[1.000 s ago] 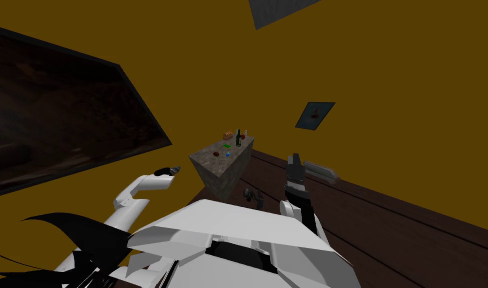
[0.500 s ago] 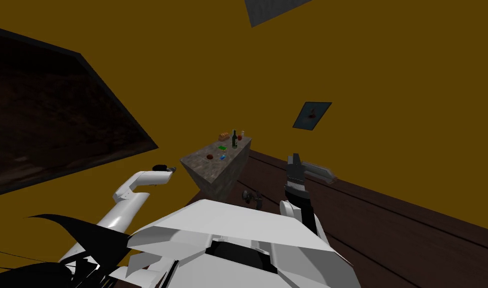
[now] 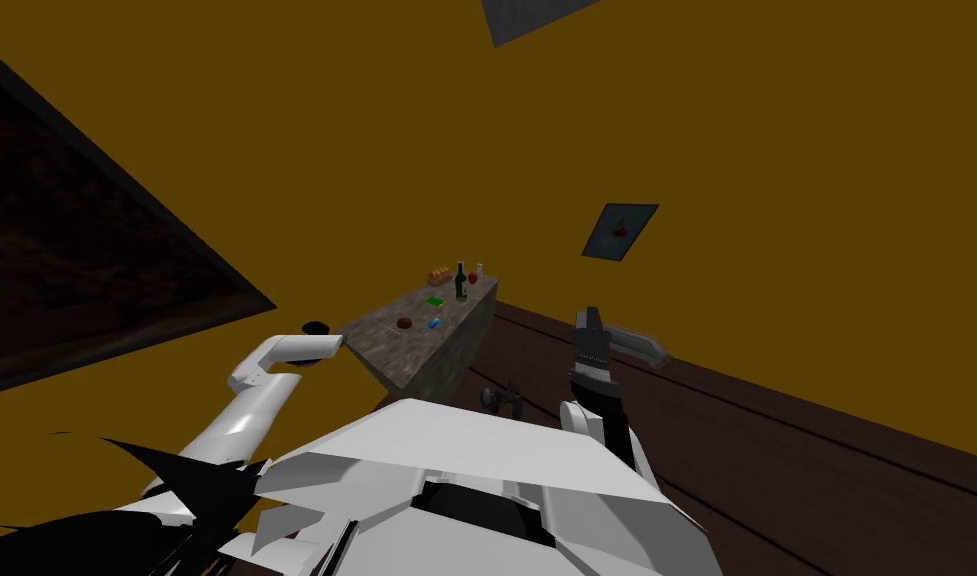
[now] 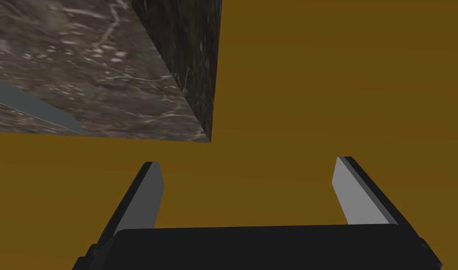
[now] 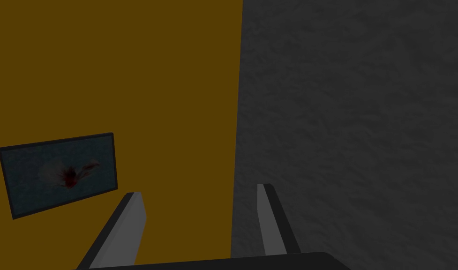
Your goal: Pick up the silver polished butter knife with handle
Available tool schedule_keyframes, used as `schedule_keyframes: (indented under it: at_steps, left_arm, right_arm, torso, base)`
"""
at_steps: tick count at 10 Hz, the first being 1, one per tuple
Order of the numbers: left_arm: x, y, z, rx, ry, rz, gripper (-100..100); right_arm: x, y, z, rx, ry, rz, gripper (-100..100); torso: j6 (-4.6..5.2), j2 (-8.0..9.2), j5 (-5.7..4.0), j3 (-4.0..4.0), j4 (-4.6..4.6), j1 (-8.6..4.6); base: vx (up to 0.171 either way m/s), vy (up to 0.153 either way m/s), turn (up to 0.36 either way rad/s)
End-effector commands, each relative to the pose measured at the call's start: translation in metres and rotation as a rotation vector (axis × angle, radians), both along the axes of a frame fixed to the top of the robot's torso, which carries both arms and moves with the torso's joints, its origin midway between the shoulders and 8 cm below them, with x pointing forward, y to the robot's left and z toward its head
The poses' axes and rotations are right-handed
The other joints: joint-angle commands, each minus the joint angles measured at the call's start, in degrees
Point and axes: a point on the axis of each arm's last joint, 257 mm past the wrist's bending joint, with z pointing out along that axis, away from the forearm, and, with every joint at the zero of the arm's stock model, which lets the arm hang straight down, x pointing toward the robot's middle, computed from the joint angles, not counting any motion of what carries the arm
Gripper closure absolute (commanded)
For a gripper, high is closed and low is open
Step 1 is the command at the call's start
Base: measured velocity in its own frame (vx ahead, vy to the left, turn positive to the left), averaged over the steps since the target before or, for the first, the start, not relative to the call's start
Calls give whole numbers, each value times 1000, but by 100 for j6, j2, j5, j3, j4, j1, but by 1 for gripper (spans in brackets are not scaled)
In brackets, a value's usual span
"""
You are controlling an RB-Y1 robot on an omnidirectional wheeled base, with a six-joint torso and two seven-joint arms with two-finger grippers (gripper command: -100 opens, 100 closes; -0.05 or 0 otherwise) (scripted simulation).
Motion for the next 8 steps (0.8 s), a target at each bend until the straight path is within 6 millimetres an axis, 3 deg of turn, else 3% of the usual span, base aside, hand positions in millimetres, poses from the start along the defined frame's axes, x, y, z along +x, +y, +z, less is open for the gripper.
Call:
schedule_keyframes:
  at_steps: [1, 6, 8]
  left_arm:
    - [-5, 3, -3, -33, 32, 26, -100]
    - [-17, -2, -21, -146, 116, 79, -100]
    - [-17, -2, -22, -151, 119, 80, -100]
  right_arm:
    - [0, 0, 0, 0, 0, 0, 0]
    - [0, 0, 0, 0, 0, 0, 0]
    - [0, 0, 0, 0, 0, 0, 0]
  torso:
    - [0, 0, 0, 0, 0, 0]
    - [0, -18, 4, -10, -4, 18]
    - [-2, -1, 2, -1, -1, 9]
  base:
    - [202, -64, -79]
    - [202, -22, -91]
    - [105, -10, -26]
